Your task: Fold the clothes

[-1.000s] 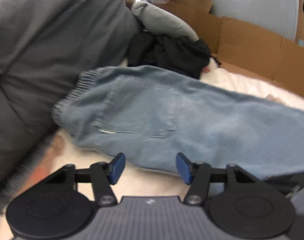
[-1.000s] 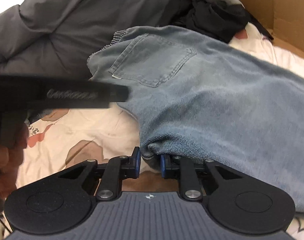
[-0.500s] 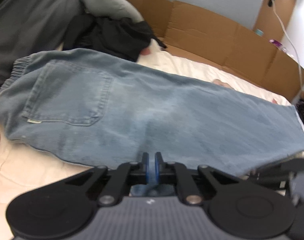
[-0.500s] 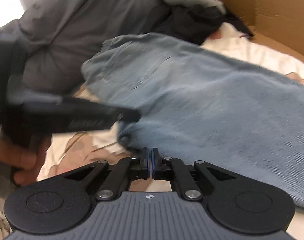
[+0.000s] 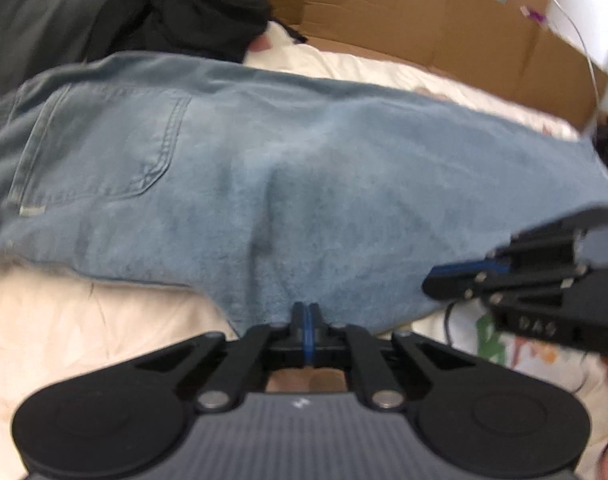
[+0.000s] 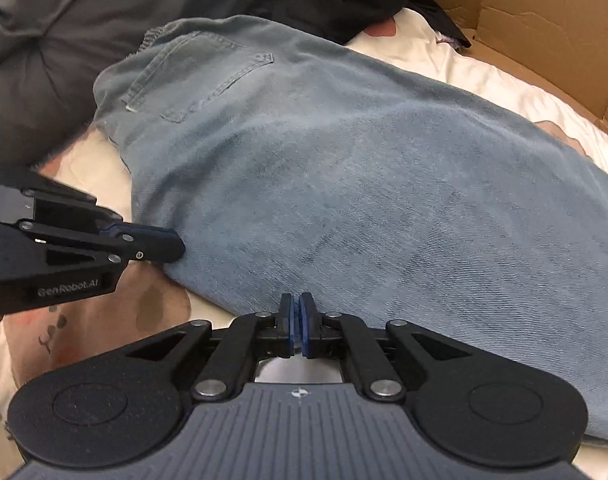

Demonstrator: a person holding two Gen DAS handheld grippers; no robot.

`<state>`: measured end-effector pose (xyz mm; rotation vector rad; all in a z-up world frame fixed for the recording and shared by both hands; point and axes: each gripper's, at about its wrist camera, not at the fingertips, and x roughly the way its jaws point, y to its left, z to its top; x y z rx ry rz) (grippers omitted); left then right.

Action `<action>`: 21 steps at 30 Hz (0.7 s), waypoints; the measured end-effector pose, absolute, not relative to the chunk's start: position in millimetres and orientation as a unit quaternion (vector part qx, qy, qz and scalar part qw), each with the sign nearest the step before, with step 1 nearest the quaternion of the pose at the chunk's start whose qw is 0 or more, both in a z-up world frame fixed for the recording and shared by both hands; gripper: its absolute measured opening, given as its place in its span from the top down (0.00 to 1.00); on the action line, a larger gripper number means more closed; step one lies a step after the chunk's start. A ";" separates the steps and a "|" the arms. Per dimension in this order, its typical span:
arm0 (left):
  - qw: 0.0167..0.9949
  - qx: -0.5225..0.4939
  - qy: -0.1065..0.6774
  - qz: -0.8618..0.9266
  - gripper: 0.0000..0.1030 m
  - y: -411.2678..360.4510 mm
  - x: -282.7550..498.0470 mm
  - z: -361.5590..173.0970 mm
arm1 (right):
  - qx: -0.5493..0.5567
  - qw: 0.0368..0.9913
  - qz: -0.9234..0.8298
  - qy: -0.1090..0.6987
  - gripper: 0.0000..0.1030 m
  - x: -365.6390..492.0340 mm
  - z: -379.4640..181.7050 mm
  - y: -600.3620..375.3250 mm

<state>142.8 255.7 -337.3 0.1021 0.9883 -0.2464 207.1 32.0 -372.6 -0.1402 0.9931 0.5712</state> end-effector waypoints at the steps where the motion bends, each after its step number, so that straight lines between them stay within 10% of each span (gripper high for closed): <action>1: 0.872 0.057 0.473 -0.118 0.97 253.6 142.3 -336.4 | -0.066 0.836 0.265 0.476 0.92 207.3 -371.1 31.3; 8: 0.881 0.019 0.461 -0.103 0.95 265.2 136.1 -309.6 | -0.022 0.834 0.237 0.498 0.90 208.8 -355.0 -1.2; 12: 0.887 -0.011 0.456 -0.070 0.92 281.2 136.1 -302.9 | 0.009 0.845 0.209 0.493 0.64 206.3 -346.5 -26.7; 21: 0.907 0.020 0.419 0.028 0.79 337.6 167.8 -287.9 | 0.072 0.851 0.159 0.494 0.63 195.1 -347.0 -76.1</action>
